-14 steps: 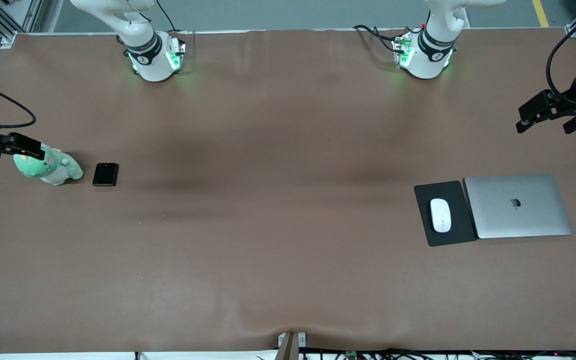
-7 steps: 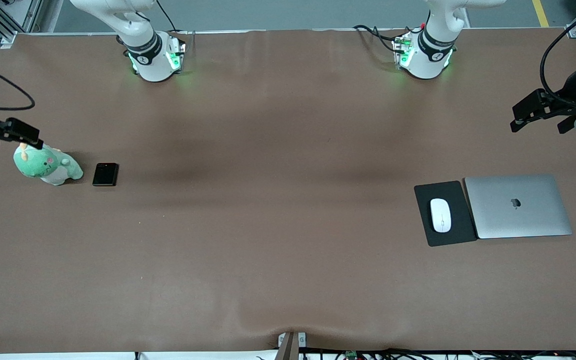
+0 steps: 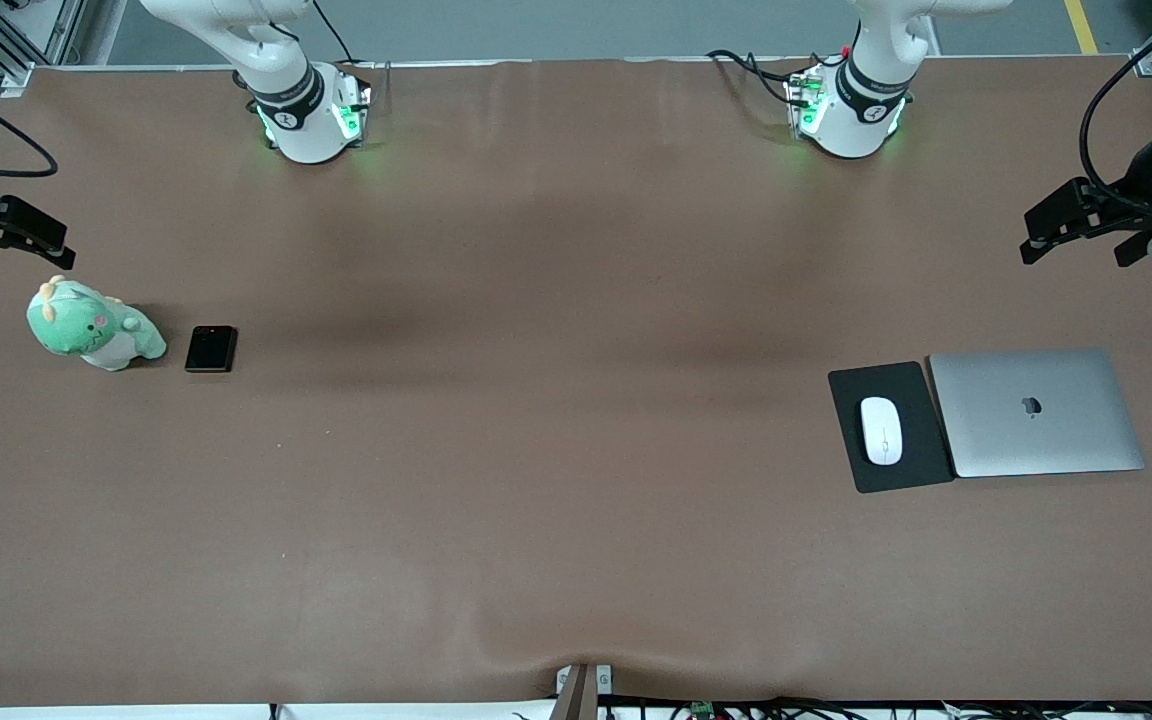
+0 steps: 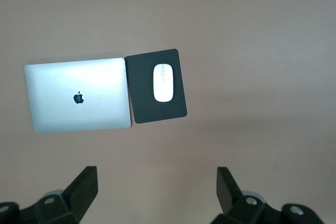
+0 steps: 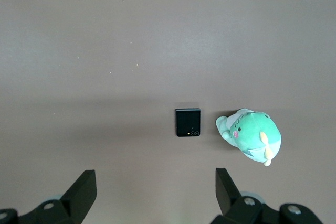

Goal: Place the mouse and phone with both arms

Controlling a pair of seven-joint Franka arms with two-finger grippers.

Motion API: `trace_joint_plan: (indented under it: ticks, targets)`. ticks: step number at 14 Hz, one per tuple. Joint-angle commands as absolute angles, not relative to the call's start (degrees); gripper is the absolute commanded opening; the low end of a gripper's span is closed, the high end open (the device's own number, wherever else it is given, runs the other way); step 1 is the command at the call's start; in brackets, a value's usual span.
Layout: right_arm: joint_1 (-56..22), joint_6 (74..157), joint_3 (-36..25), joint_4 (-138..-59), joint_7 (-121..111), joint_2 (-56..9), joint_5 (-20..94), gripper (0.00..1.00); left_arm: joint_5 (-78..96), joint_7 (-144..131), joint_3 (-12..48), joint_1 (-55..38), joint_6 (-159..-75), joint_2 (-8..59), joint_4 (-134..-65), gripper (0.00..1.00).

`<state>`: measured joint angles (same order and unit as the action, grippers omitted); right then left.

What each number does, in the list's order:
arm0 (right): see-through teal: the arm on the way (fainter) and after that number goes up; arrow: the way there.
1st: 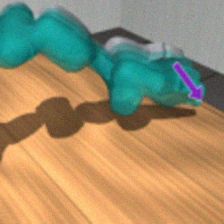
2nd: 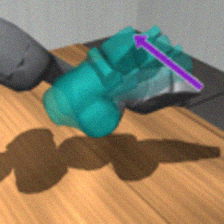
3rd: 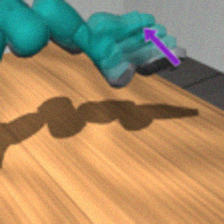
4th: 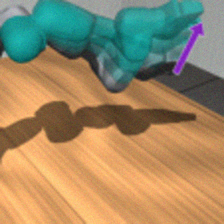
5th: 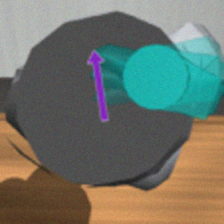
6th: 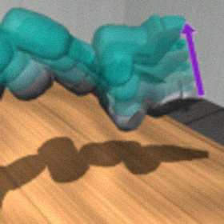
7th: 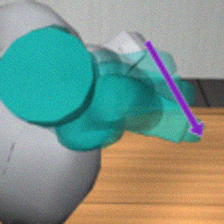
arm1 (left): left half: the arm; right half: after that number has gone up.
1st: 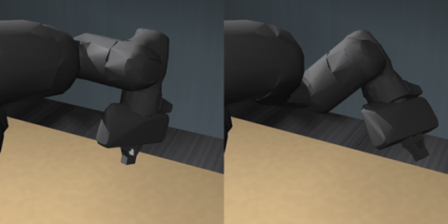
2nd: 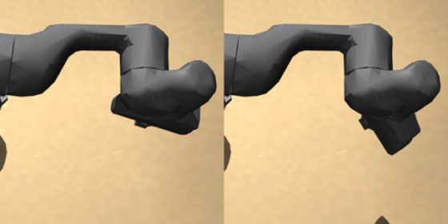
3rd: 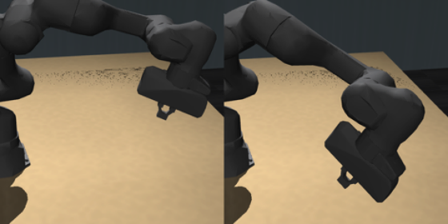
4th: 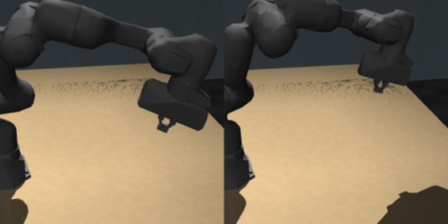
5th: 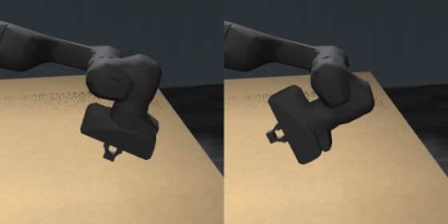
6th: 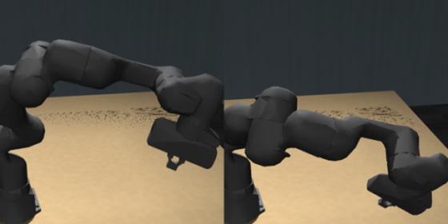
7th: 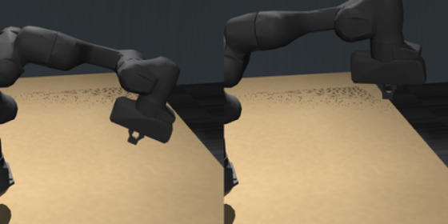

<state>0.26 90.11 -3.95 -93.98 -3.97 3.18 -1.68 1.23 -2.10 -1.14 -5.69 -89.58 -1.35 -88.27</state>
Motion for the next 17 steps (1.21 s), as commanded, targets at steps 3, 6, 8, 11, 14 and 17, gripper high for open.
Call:
trace_joint_plan:
  ticks: [3, 6, 8, 11, 14, 17]
  targets:
    - [0.5, 89.8, -3.7, -93.9, -3.1, 3.5, -1.8, 1.00, 2.3, -2.5, -1.0, -5.4, -88.9, -2.1, -88.5, 1.00]
    - [0.6, 89.1, -3.8, -93.3, -2.9, 3.8, -1.9, 1.00, 2.3, -2.6, -0.9, -5.4, -88.9, -2.1, -88.5, 1.00]
    - [0.8, 88.0, -4.0, -92.0, -2.7, 3.4, -1.9, 1.00, 2.3, -2.5, -0.9, -5.4, -88.8, -2.1, -88.4, 1.00]
    - [0.7, 88.0, -3.9, -91.6, -2.8, 3.3, -2.1, 1.00, 2.3, -2.6, -0.9, -5.4, -88.9, -2.1, -88.5, 1.00]
    - [0.6, 90.9, -3.9, -92.1, -2.9, 3.3, -2.7, 1.00, 2.3, -2.7, -0.9, -5.4, -88.8, -2.1, -88.5, 1.00]
    - [0.7, 90.6, -3.7, -92.4, -2.9, 3.3, -2.7, 1.00, 2.3, -3.2, -0.8, -5.4, -88.8, -2.1, -88.5, 1.00]
